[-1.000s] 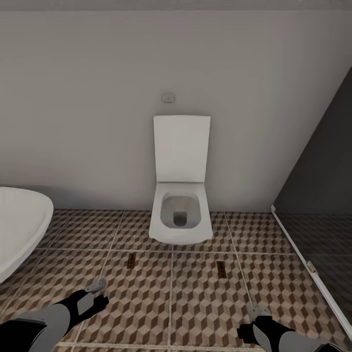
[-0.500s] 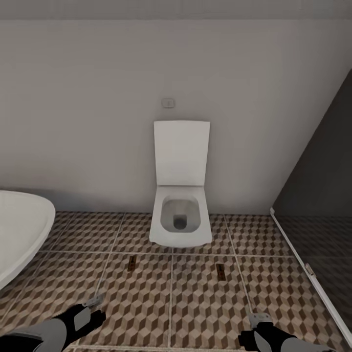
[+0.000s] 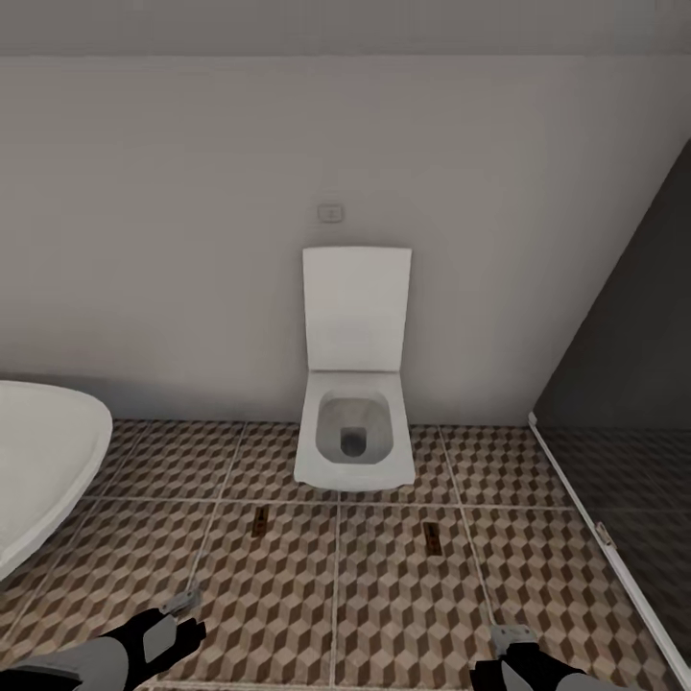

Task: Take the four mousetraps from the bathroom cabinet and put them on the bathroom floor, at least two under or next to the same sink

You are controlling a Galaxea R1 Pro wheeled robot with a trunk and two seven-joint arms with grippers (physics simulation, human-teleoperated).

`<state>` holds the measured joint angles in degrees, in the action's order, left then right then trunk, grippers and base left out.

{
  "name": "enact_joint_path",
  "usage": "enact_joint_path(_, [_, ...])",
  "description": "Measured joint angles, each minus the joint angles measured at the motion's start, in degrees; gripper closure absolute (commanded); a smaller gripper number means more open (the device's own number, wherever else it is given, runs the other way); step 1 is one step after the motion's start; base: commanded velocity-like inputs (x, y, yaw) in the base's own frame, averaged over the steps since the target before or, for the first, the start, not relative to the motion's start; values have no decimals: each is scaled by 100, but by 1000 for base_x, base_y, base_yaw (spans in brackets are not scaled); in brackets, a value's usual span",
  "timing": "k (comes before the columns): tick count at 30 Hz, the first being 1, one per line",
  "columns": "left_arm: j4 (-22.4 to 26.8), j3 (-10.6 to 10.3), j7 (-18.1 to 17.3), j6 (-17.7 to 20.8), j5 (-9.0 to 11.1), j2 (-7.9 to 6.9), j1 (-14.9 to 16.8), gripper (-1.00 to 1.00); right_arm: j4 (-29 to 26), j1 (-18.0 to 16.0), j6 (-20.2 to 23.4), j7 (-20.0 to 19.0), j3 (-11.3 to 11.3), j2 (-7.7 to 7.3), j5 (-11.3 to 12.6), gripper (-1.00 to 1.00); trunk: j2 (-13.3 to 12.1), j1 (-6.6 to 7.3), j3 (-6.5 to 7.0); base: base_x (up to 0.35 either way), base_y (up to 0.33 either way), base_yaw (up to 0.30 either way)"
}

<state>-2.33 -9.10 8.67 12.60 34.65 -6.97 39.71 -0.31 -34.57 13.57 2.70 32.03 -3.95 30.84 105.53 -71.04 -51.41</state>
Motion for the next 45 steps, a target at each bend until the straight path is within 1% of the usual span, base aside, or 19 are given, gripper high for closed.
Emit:
enact_joint_path(10, [0, 0, -3, -34, 1, -5, -44, -100, 0, 136, -80, 4, -4, 0, 1, -100, -401, 220, 179, 0, 0, 0])
enact_joint_path(31, [-2, 4, -18, -47, 2, -6, -64, -100, 0, 296, -190, 10, 0, 4, 2, -100, -1243, 681, 557, 0, 0, 0])
enact_joint_path(40, [-16, 9, -41, -47, 66, -6, -69, -100, 0, 332, -194, 11, 1, 7, 2, -100, -1605, 879, 718, 0, 0, 0])
enact_joint_path(45, [-18, 9, -48, -71, 124, -7, -159, -100, 0, 413, -198, 6, -4, 4, 7, -100, -1805, 989, 808, 0, 0, 0])
